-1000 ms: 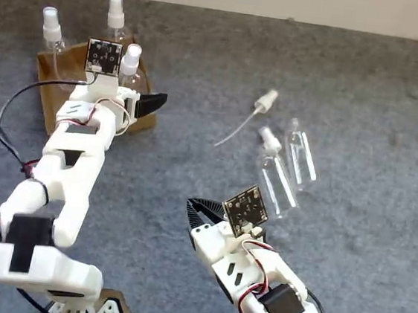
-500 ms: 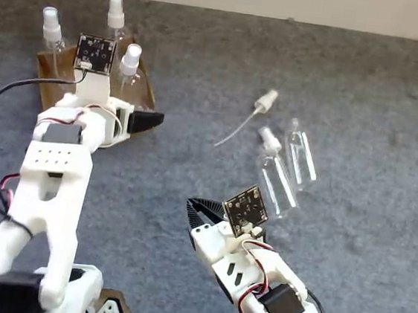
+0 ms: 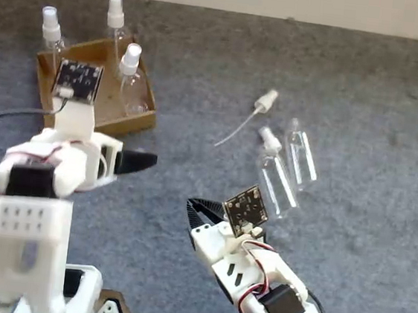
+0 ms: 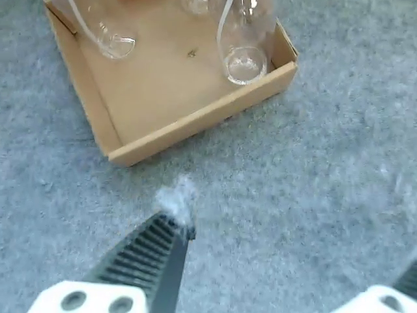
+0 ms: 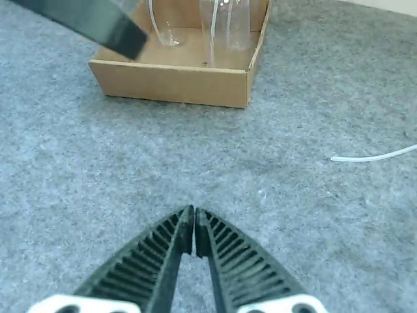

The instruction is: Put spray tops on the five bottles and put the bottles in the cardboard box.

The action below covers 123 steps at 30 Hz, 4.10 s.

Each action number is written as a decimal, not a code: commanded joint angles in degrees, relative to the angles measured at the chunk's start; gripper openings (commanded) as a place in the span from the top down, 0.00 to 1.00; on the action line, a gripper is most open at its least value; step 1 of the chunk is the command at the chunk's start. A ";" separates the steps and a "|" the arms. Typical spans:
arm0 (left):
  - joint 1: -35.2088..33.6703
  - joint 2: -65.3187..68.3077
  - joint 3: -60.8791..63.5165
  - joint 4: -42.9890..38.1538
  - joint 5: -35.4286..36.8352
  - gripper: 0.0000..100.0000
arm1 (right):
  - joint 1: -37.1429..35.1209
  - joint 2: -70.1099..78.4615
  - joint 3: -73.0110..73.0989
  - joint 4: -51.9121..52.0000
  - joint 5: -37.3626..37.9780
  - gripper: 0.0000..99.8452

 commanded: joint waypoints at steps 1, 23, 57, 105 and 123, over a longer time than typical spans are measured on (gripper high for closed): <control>-0.48 -11.38 -0.13 7.21 -0.09 0.55 | 0.75 -0.48 6.64 4.00 -0.44 0.99; 6.64 -26.86 -0.13 22.86 -0.53 0.91 | 31.52 -0.66 5.23 24.04 -0.18 0.99; 38.37 -19.65 13.41 -1.67 7.38 0.99 | 90.33 -0.66 8.22 30.81 -0.18 0.99; 48.66 68.70 -62.37 7.30 49.93 0.71 | 97.19 -0.57 8.31 30.73 -0.18 0.99; 43.91 85.41 -62.73 -9.41 64.97 0.48 | 97.19 -0.57 8.31 30.73 -0.18 0.99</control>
